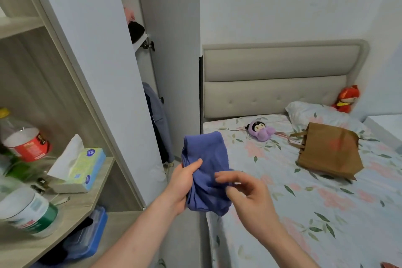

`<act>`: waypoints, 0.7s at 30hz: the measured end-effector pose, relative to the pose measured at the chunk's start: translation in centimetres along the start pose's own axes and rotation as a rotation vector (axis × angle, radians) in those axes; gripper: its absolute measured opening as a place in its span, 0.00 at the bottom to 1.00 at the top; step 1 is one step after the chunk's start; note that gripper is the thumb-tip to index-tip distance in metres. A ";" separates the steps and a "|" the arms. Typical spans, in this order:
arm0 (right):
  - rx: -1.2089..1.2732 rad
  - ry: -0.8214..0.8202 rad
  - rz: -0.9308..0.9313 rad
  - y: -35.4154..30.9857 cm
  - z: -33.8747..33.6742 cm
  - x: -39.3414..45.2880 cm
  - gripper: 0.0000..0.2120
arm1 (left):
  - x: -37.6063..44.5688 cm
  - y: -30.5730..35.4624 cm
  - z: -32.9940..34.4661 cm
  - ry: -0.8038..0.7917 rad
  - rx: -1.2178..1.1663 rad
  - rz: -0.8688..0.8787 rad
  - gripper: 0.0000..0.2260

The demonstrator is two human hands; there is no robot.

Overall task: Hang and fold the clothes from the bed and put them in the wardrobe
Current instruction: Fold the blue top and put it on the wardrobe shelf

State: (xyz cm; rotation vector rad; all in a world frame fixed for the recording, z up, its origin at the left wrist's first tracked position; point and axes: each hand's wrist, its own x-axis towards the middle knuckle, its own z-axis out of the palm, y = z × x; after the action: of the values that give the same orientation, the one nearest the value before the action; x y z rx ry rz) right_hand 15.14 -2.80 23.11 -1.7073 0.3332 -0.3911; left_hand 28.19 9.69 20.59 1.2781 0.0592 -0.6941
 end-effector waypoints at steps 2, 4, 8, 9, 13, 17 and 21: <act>-0.028 0.176 -0.033 0.7 -0.3 2.7 0.15 | 0.8 1.6 -0.1 -0.003 -0.027 0.021 0.13; -0.014 0.139 0.097 0.6 -0.2 5.1 0.21 | 1.7 2.9 -0.1 -0.026 -0.053 0.025 0.13; 0.284 -0.182 0.349 0.1 0.9 9.3 0.28 | 4.4 5.0 0.1 -0.055 -0.115 0.039 0.16; 0.295 -0.205 0.339 0.0 1.2 10.4 0.24 | 5.1 5.8 0.3 -0.065 -0.127 0.041 0.16; 0.249 -0.084 0.299 -0.4 2.1 15.2 0.15 | 8.9 9.7 -0.1 -0.083 -0.102 0.091 0.17; 0.187 -0.097 0.219 -1.5 2.3 21.0 0.11 | 13.9 14.3 -1.0 -0.137 -0.018 0.164 0.27; 0.099 -0.152 0.162 -2.4 3.3 27.5 0.12 | 19.0 19.2 -1.3 0.024 0.079 0.284 0.26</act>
State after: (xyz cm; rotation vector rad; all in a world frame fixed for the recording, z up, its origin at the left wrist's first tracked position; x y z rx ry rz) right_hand 41.35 -11.29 26.95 -1.5901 0.3329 -0.1556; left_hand 53.48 4.66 28.74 1.3386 -0.1291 -0.4399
